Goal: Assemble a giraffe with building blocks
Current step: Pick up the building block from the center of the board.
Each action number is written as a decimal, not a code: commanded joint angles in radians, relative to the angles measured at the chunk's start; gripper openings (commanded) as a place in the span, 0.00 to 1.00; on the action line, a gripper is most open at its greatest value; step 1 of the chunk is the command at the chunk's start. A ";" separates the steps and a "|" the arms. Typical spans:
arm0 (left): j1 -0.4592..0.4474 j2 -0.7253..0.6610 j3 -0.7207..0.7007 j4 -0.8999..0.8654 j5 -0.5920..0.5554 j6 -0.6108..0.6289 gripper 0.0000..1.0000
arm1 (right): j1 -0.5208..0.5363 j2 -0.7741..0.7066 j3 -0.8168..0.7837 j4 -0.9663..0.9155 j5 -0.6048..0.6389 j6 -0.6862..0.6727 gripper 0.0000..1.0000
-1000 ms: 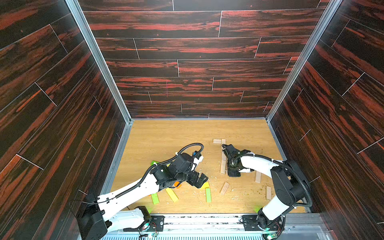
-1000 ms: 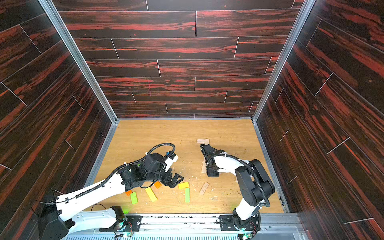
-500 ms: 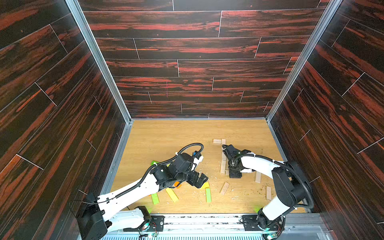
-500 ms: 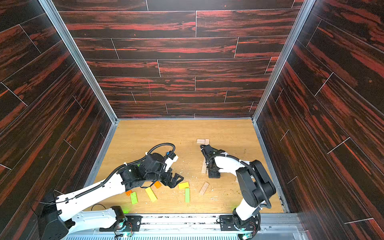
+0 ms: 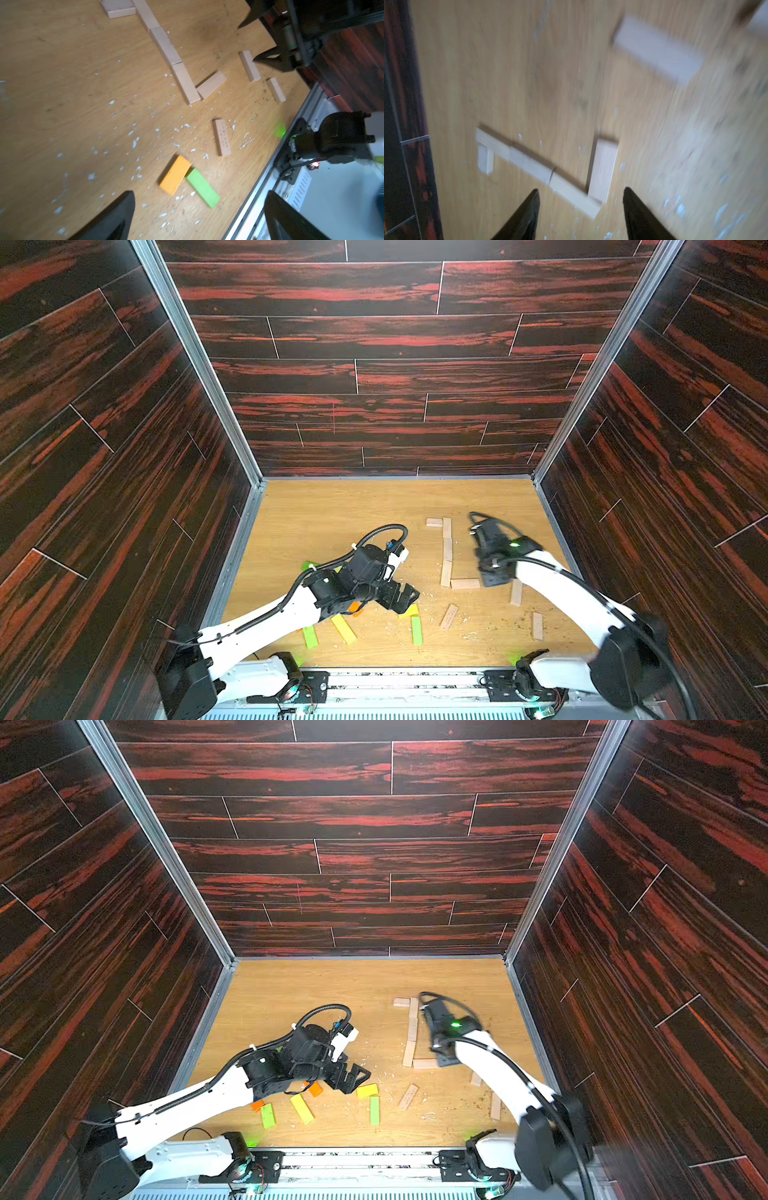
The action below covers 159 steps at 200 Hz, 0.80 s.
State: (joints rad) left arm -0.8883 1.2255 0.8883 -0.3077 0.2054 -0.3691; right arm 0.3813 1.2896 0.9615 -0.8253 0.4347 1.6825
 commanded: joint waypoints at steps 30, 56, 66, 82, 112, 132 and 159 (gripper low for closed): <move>0.002 0.139 0.060 0.078 0.097 -0.040 1.00 | -0.263 -0.035 -0.119 0.064 -0.189 -0.575 0.67; 0.002 0.177 0.062 0.111 0.112 -0.047 1.00 | -0.313 -0.027 -0.140 0.089 -0.220 -0.683 0.68; 0.001 0.188 0.064 0.115 0.113 -0.044 1.00 | -0.339 -0.024 -0.157 0.102 -0.239 -0.701 0.69; 0.002 0.206 0.069 0.121 0.120 -0.042 1.00 | -0.372 -0.015 -0.178 0.124 -0.259 -0.728 0.69; 0.002 0.217 0.067 0.142 0.126 -0.054 1.00 | -0.417 -0.001 -0.212 0.179 -0.291 -0.774 0.70; 0.002 0.214 0.057 0.154 0.119 -0.066 1.00 | -0.442 0.006 -0.232 0.213 -0.314 -0.800 0.70; 0.002 0.209 0.036 0.181 0.109 -0.085 1.00 | -0.459 0.047 -0.229 0.225 -0.320 -0.834 0.70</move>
State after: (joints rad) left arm -0.8883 1.4467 0.9279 -0.1707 0.3145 -0.4362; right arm -0.0650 1.2930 0.7353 -0.6243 0.1383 0.8997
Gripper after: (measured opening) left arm 0.998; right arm 0.698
